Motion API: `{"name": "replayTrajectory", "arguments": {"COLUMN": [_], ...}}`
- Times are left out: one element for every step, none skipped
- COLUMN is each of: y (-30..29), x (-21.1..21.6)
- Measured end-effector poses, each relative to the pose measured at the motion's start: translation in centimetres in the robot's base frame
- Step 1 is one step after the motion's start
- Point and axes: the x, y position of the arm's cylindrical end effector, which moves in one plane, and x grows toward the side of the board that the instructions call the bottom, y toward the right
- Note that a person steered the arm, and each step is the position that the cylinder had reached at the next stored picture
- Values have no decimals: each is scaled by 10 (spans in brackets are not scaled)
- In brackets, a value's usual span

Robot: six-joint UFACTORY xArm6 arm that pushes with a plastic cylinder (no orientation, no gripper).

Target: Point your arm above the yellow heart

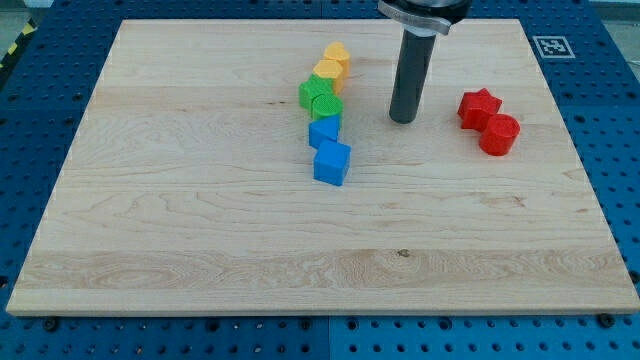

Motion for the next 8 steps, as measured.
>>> {"name": "replayTrajectory", "arguments": {"y": [0,0,0,0,-4,-4,-5,-6], "x": [0,3,6,6,-3,-32,-67,-102]}}
